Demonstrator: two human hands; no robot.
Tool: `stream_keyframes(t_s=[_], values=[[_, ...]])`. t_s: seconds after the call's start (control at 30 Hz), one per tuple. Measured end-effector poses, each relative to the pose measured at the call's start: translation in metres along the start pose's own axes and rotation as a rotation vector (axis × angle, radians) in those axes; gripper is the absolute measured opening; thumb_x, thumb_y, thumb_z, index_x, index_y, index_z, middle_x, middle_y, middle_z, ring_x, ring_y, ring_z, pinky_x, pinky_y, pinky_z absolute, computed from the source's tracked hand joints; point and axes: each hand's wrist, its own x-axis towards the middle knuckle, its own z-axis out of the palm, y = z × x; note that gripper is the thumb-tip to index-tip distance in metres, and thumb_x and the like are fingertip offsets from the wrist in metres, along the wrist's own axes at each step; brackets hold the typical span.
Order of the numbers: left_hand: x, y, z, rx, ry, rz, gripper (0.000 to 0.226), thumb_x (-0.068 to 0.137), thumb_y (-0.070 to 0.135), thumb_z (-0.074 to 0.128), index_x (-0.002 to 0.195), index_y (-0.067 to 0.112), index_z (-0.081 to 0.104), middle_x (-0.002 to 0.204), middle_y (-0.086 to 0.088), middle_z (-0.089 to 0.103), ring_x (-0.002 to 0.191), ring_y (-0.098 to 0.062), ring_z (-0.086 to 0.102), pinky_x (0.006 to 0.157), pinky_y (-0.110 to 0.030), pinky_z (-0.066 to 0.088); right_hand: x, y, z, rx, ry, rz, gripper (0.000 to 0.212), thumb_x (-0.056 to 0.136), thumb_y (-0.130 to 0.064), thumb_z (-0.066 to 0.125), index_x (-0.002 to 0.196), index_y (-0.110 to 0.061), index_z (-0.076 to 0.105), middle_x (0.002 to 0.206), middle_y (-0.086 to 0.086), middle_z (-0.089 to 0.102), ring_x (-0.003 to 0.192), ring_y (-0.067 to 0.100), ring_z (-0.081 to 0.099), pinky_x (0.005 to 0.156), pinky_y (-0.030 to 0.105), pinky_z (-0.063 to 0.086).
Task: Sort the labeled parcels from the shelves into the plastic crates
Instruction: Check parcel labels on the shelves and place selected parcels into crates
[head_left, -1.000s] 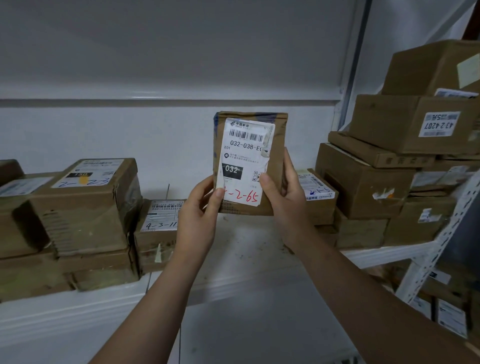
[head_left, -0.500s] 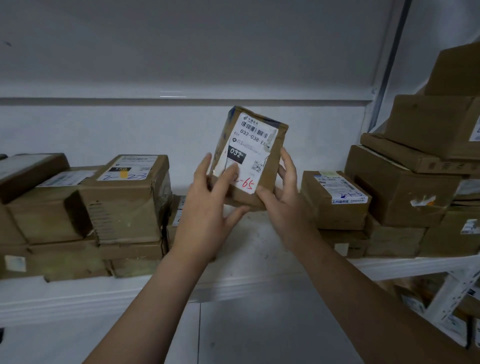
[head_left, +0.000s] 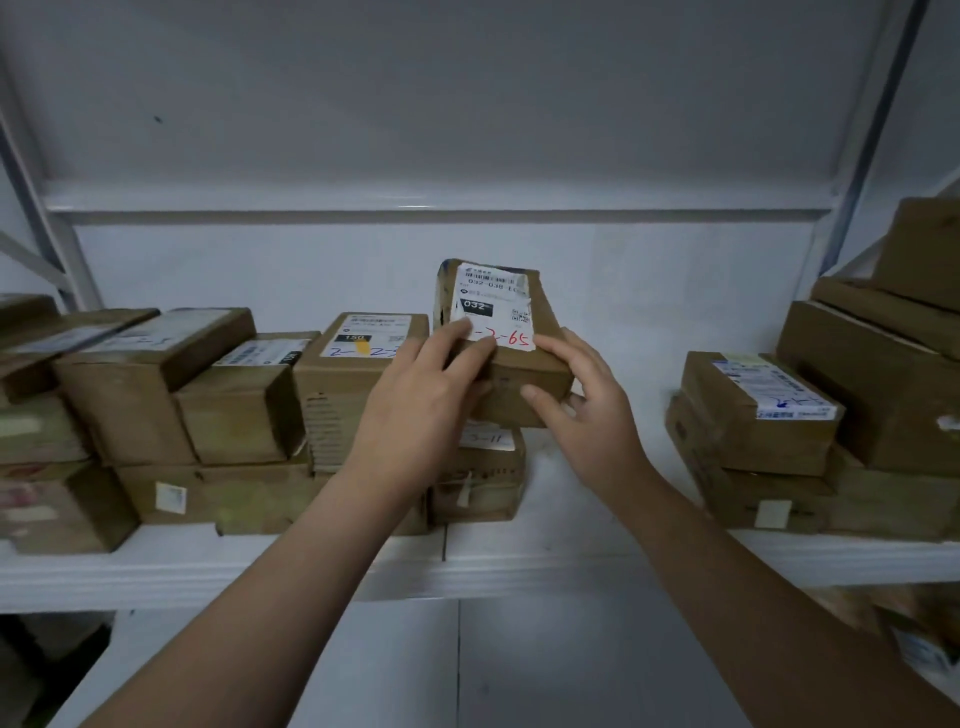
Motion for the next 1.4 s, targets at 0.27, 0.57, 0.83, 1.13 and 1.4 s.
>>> stream_keyframes(t_s=[0.27,0.57,0.83,1.13,1.4], values=[[-0.011,-0.009,0.005,-0.01,-0.064,-0.007,0.036,0.084,0.018,0.071,0.118,0.008,0.064,0.118,-0.018,0.062,0.093,-0.039,0.061,0.076,-0.042,0.053,-0.015,0.004,0.017,-0.218,0.118,-0.077,0.043,0.088,-0.008,0.065,0.129,-0.018,0.059,0.139,0.009,0.049,0.128,0.011,0.044,0.106,0.024,0.039],[-0.022,-0.013,0.012,0.241,-0.064,0.014,0.031,0.078,0.038,0.064,0.099,0.016,0.069,0.105,-0.008,0.065,0.1,-0.033,0.055,0.082,-0.044,0.034,-0.032,0.019,0.028,-0.272,0.123,-0.061,0.047,0.09,-0.01,0.062,0.135,-0.013,0.05,0.122,-0.006,0.047,0.111,0.004,0.049,0.095,0.028,0.047],[0.0,0.026,0.023,0.043,-0.014,0.155,0.037,0.083,0.037,0.043,0.1,0.015,0.068,0.108,-0.01,0.065,0.102,-0.033,0.055,0.086,-0.041,0.031,-0.034,0.016,-0.026,-0.436,0.191,-0.04,0.033,0.088,-0.015,0.052,0.119,-0.01,0.062,0.12,0.002,0.06,0.111,0.013,0.055,0.095,0.036,0.05],[0.027,0.14,0.074,-0.494,-0.272,0.063,0.037,0.098,0.02,0.048,0.133,0.013,0.051,0.13,-0.009,0.051,0.113,-0.029,0.052,0.088,-0.045,0.049,-0.06,0.033,-0.154,-0.63,0.274,0.219,0.028,0.091,-0.01,0.053,0.117,-0.007,0.062,0.123,0.008,0.057,0.111,0.016,0.052,0.083,0.013,0.031],[0.074,0.22,0.16,-0.504,-0.692,-0.091,0.08,0.091,0.045,0.058,0.152,0.039,0.006,0.158,-0.015,0.008,0.13,-0.037,0.041,0.103,-0.042,0.041,-0.06,0.06,-0.208,-0.622,0.134,0.371,0.05,0.091,-0.016,0.056,0.14,-0.009,0.046,0.144,0.007,0.045,0.128,0.019,0.045,0.1,0.023,0.036]])
